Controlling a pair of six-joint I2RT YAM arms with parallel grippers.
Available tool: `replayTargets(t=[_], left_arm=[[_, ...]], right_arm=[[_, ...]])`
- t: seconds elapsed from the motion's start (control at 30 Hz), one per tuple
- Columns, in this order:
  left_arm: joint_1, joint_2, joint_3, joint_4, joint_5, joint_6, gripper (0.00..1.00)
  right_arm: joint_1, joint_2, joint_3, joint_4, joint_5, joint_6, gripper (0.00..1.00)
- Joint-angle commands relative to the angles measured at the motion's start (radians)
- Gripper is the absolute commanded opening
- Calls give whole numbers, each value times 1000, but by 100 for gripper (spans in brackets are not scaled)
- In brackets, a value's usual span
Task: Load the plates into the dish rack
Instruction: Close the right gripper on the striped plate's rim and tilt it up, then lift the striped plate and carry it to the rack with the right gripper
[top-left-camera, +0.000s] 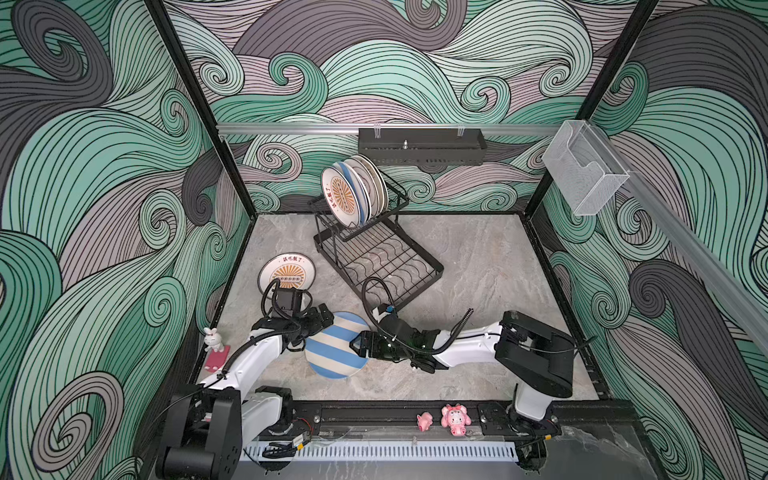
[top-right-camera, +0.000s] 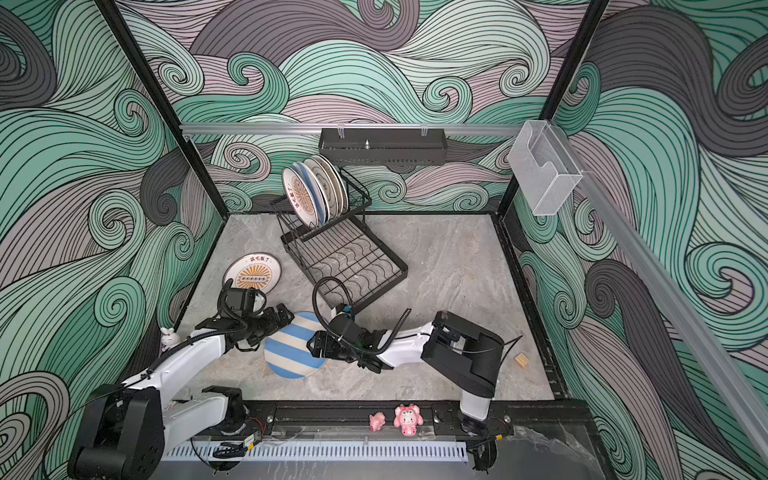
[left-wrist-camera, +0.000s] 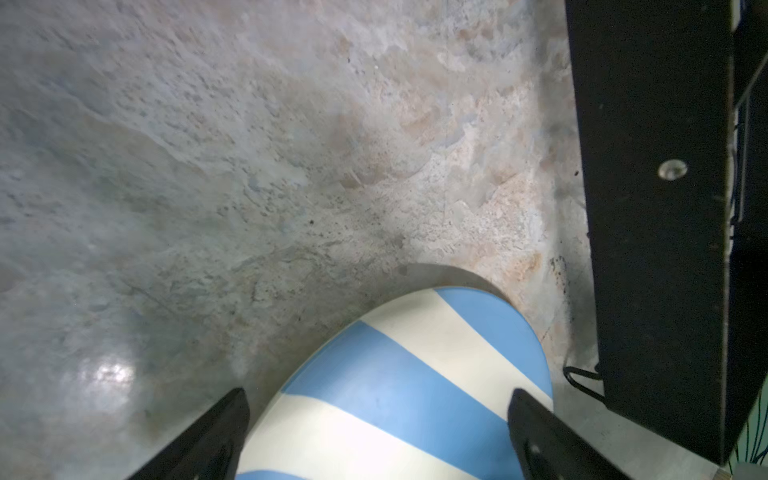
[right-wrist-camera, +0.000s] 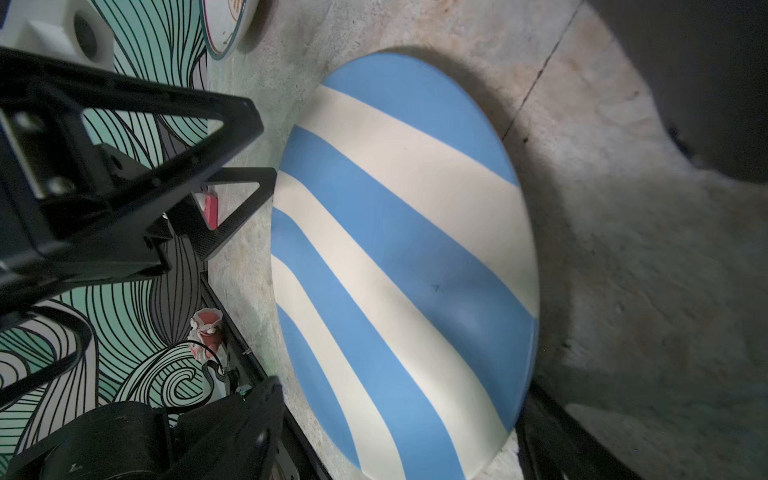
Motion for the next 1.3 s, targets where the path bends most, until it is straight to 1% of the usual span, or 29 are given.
replayTargets(t=[0.0, 0.07, 0.2, 0.27, 0.4, 0.6, 1.0, 1.17, 1.27], left_arm=[[7, -11, -15, 17, 52, -25, 99], [7, -12, -19, 19, 60, -24, 99], [8, -18, -16, 11, 62, -21, 99], [7, -19, -15, 12, 60, -23, 99], [7, -15, -9, 10, 68, -23, 99], [8, -32, 6, -12, 63, -21, 99], [6, -74, 56, -78, 81, -14, 99], [6, -114, 81, -107, 94, -1, 99], [6, -127, 117, -155, 102, 13, 99]], right_arm=[[-7, 34, 4, 30, -29, 18, 82], [-8, 41, -2, 70, -39, 26, 79], [-10, 36, -21, 150, -56, 32, 67], [-12, 27, -25, 161, -57, 32, 64], [-12, 5, -39, 185, -53, 32, 51], [-15, -34, -47, 149, -31, 8, 36], [-24, -86, -63, 154, -21, -18, 16], [-27, -161, -92, 120, 15, -49, 9], [-28, -224, -106, 68, 47, -83, 5]])
